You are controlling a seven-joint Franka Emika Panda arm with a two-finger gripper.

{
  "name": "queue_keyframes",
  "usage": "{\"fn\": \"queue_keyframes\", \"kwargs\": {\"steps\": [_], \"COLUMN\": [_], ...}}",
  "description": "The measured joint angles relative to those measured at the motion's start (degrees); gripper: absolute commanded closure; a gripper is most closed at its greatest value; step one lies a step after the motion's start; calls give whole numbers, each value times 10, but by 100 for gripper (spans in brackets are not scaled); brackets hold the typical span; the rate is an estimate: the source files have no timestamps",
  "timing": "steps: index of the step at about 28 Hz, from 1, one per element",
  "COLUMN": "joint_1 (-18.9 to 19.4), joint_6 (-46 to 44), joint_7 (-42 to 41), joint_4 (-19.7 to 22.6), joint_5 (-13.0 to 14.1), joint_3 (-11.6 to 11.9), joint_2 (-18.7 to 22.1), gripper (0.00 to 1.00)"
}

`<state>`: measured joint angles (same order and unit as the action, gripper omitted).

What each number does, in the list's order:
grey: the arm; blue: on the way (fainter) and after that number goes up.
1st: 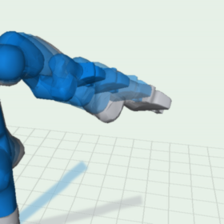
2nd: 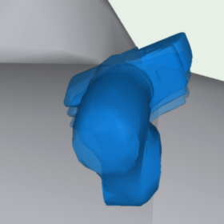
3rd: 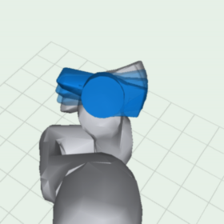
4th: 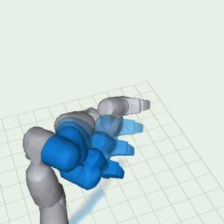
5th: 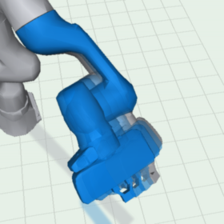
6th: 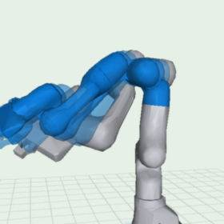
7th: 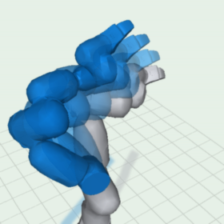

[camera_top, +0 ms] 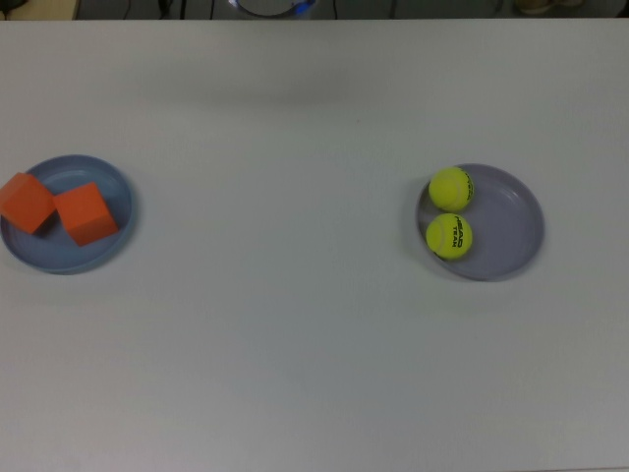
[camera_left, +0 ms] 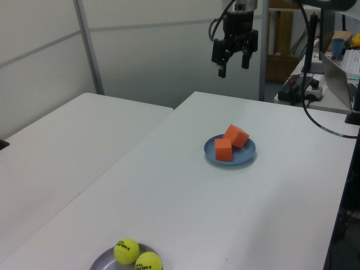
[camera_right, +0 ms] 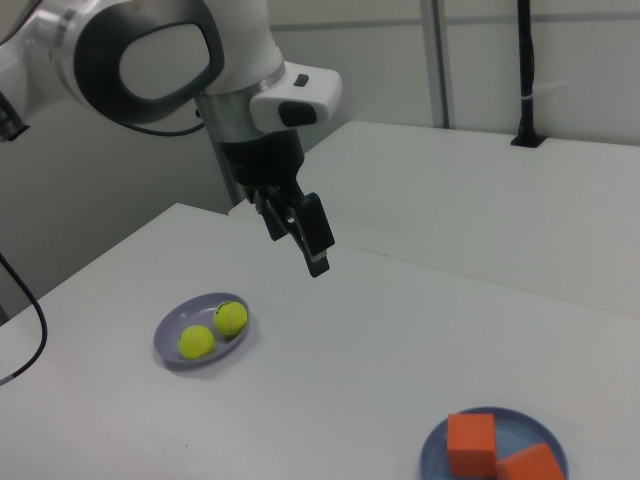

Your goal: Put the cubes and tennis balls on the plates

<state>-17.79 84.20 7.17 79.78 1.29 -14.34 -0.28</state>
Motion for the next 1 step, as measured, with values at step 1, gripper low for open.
{"fn": "queue_keyframes", "kwargs": {"steps": [1], "joint_1": [0], "joint_6": [0], "joint_7": [0], "joint_4": [0], "joint_5": [0], "joint_3": [0], "joint_2": [-1], "gripper": [0]}}
